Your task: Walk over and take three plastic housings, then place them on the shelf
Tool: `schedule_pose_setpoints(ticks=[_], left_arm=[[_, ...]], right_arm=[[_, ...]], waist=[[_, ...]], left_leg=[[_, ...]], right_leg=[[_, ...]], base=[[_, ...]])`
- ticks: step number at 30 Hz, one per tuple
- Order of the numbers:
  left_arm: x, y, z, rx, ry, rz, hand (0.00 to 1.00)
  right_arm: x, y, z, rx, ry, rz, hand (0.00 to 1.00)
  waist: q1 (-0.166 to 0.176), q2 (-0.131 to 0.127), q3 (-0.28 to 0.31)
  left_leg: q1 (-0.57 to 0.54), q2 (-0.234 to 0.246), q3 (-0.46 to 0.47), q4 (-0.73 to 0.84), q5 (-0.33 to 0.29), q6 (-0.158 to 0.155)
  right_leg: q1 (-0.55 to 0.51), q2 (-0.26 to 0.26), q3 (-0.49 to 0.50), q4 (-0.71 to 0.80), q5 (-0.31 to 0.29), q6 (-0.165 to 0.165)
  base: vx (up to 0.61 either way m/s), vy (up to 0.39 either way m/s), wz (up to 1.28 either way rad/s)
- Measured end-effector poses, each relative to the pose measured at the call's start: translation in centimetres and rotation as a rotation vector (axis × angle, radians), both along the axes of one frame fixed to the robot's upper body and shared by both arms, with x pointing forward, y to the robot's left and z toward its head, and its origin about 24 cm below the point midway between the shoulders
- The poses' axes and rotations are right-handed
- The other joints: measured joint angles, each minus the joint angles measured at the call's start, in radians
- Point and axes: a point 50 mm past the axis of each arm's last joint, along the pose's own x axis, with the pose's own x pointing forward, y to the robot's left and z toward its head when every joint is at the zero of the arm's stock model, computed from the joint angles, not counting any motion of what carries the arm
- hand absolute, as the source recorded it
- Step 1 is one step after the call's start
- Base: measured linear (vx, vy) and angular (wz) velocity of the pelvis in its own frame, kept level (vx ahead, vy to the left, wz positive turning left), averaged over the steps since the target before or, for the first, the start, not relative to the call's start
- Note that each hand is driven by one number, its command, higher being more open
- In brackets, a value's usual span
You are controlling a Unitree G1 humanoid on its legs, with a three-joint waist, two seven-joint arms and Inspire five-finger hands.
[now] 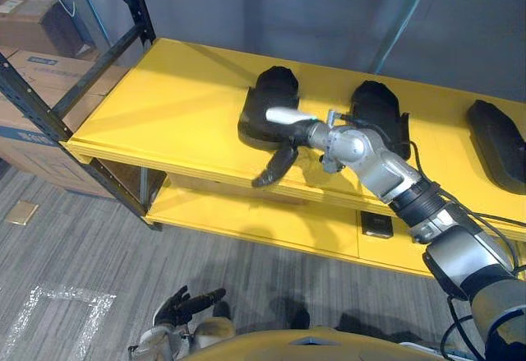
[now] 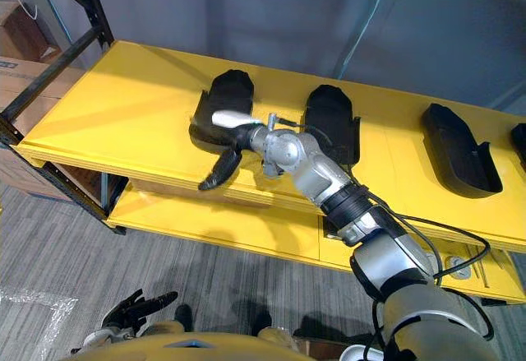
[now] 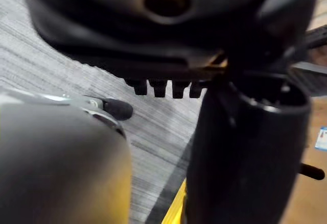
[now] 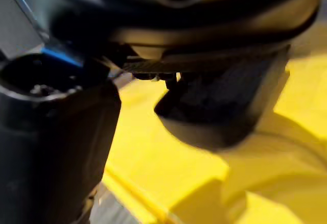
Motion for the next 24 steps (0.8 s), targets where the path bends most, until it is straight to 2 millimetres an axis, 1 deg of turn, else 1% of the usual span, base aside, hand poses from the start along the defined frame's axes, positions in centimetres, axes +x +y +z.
schedule_pose_setpoints(ticks=[1, 2, 4, 5, 6, 7, 8, 9, 10, 11, 12, 14, 15, 16, 17, 18, 19, 21, 22, 24], left_arm=[[0.0, 0.0, 0.0, -0.002, -0.002, 0.002, 1.00], [0.0, 0.0, 0.0, -0.001, -0.010, 0.005, 1.00], [-0.2, 0.0, 0.0, -0.012, -0.015, 0.028, 1.00], [-0.4, 0.0, -0.1, -0.013, -0.012, 0.032, 1.00], [-0.6, 0.1, -0.1, -0.011, -0.013, 0.033, 1.00], [-0.7, 0.1, -0.1, -0.012, -0.018, 0.032, 1.00], [-0.8, 0.2, -0.1, -0.014, -0.018, 0.030, 1.00], [-1.2, 0.3, -0.2, -0.014, -0.013, 0.028, 1.00], [-1.5, 0.4, -0.3, -0.016, -0.003, 0.027, 1.00], [-1.6, 0.4, -0.4, -0.017, 0.001, 0.027, 1.00], [-1.8, 0.5, -0.4, -0.020, 0.005, 0.025, 1.00], [-2.0, 0.4, -0.5, -0.027, 0.012, 0.022, 1.00], [-2.0, 0.4, -0.6, -0.032, 0.013, 0.019, 1.00], [-2.1, 0.3, -0.6, -0.032, 0.010, 0.015, 1.00], [-2.3, 0.3, -0.6, -0.031, 0.013, 0.014, 1.00], [-2.7, 0.3, -0.7, -0.027, 0.029, 0.003, 1.00], [-2.9, 0.3, -0.8, -0.020, 0.040, -0.013, 1.00], [-3.7, 0.2, -1.0, -0.003, 0.079, -0.058, 1.00], [-3.9, 0.2, -1.1, 0.003, 0.089, -0.073, 1.00], [-4.8, 0.1, -1.3, -0.011, 0.118, -0.092, 1.00]], right_arm=[[0.1, -0.4, 1.1, 0.055, -0.059, -0.023, 1.00], [-0.2, -1.4, 4.3, 0.195, -0.226, -0.069, 1.00], [-0.8, -2.5, 8.7, 0.337, -0.432, -0.104, 1.00], [-1.2, -2.9, 10.1, 0.377, -0.499, -0.113, 1.00], [-2.1, -3.8, 12.3, 0.436, -0.617, -0.124, 1.00], [-3.2, -4.8, 14.0, 0.478, -0.706, -0.123, 1.00], [-3.7, -5.2, 14.6, 0.496, -0.738, -0.121, 1.00], [-4.6, -5.7, 15.4, 0.541, -0.773, -0.107, 1.00], [-5.2, -6.2, 15.7, 0.594, -0.780, -0.097, 1.00], [-5.6, -6.5, 15.6, 0.623, -0.777, -0.095, 1.00], [-6.2, -7.2, 15.0, 0.675, -0.760, -0.097, 1.00], [-7.2, -9.0, 13.2, 0.749, -0.707, -0.133, 1.00], [-7.9, -10.6, 11.5, 0.793, -0.659, -0.184, 1.00], [-8.5, -12.2, 9.5, 0.828, -0.610, -0.253, 1.00], [-8.8, -12.9, 8.4, 0.843, -0.583, -0.293, 1.00], [-9.2, -14.3, 6.1, 0.884, -0.524, -0.381, 1.00], [-9.6, -15.0, 4.9, 0.898, -0.497, -0.432, 1.00], [-11.6, -17.4, -0.2, 0.925, -0.376, -0.634, 1.00], [-12.3, -17.9, -1.4, 0.925, -0.347, -0.679, 1.00], [-14.9, -19.4, -4.7, 0.912, -0.253, -0.813, 1.00]], waist=[[0.000, 0.000, 0.000], [-0.001, -0.001, 0.000], [-0.011, -0.001, -0.001], [-0.017, -0.001, -0.001], [-0.024, -0.002, -0.002], [-0.028, -0.004, -0.005], [-0.030, -0.005, -0.008], [-0.045, -0.007, -0.015], [-0.060, -0.009, -0.024], [-0.064, -0.010, -0.027], [-0.071, -0.010, -0.030], [-0.080, -0.009, -0.039], [-0.083, -0.008, -0.047], [-0.095, -0.005, -0.053], [-0.105, -0.003, -0.054], [-0.126, 0.003, -0.058], [-0.135, 0.005, -0.059], [-0.171, 0.019, -0.065], [-0.183, 0.022, -0.067], [-0.229, 0.031, -0.070]], left_leg=[[0.000, 0.000, 0.001, 0.000, 0.000, 0.000], [0.000, 0.000, 0.003, 0.000, 0.000, 0.000], [0.001, 0.000, 0.007, 0.001, 0.000, 0.000], [0.001, 0.000, 0.009, 0.001, 0.000, 0.000], [0.004, 0.000, 0.015, 0.001, 0.000, 0.000], [0.006, 0.001, 0.018, 0.001, -0.001, -0.001], [0.007, 0.001, 0.022, 0.001, -0.002, -0.002], [0.007, 0.002, 0.028, 0.000, -0.003, -0.002], [0.007, 0.004, 0.035, 0.000, -0.003, -0.003], [0.009, 0.005, 0.042, 0.000, -0.004, -0.004], [0.017, 0.008, 0.055, -0.001, -0.007, -0.008], [0.023, 0.012, 0.074, -0.003, -0.010, -0.011], [0.025, 0.014, 0.088, -0.003, -0.012, -0.013], [0.025, 0.015, 0.102, -0.004, -0.013, -0.013], [0.026, 0.016, 0.110, -0.004, -0.013, -0.013], [0.027, 0.016, 0.130, -0.004, -0.015, -0.013], [0.030, 0.016, 0.141, -0.004, -0.016, -0.013], [0.043, 0.020, 0.194, -0.004, -0.029, -0.020], [0.047, 0.021, 0.208, -0.004, -0.032, -0.021], [0.068, 0.025, 0.269, -0.004, -0.053, -0.031]], right_leg=[[0.000, 0.001, 0.000, 0.000, 0.000, 0.000], [-0.001, 0.005, 0.002, 0.000, 0.001, 0.000], [-0.003, 0.005, 0.006, 0.000, 0.003, -0.001], [-0.003, 0.006, 0.007, -0.001, 0.003, -0.001], [-0.003, 0.006, 0.012, -0.001, 0.004, -0.001], [-0.004, 0.007, 0.019, -0.003, 0.006, 0.000], [-0.005, 0.007, 0.023, -0.004, 0.008, 0.000], [-0.006, 0.008, 0.029, -0.009, 0.012, 0.000], [-0.007, 0.008, 0.036, -0.015, 0.016, 0.000], [-0.008, 0.008, 0.043, -0.015, 0.016, -0.001], [-0.008, 0.010, 0.055, -0.014, 0.017, -0.001], [-0.010, 0.014, 0.069, -0.012, 0.016, -0.001], [-0.016, 0.016, 0.084, -0.011, 0.016, -0.001], [-0.028, 0.017, 0.098, -0.003, 0.016, -0.001], [-0.035, 0.018, 0.108, 0.003, 0.015, -0.001], [-0.047, 0.019, 0.128, 0.007, 0.015, -0.001], [-0.052, 0.020, 0.140, 0.010, 0.016, -0.001], [-0.078, 0.030, 0.198, 0.023, 0.016, 0.000], [-0.082, 0.032, 0.211, 0.024, 0.017, -0.001], [-0.095, 0.047, 0.274, 0.022, 0.022, -0.002]], base=[[0.00, 0.000, 0.00], [0.00, 0.000, -0.03], [0.00, 0.000, -0.06], [0.00, 0.001, -0.08], [0.00, 0.000, -0.12], [-0.01, 0.000, -0.15], [-0.01, -0.003, -0.17], [-0.02, -0.003, -0.16], [-0.02, -0.002, -0.19], [-0.03, 0.000, -0.25], [-0.04, -0.004, -0.28], [-0.04, -0.011, -0.28], [-0.03, -0.010, -0.31], [-0.02, -0.006, -0.35], [-0.02, 0.005, -0.40], [-0.01, 0.009, -0.39], [-0.02, 0.014, -0.58], [-0.01, 0.013, -0.70], [0.01, 0.011, -0.71], [0.01, 0.019, -0.78]])
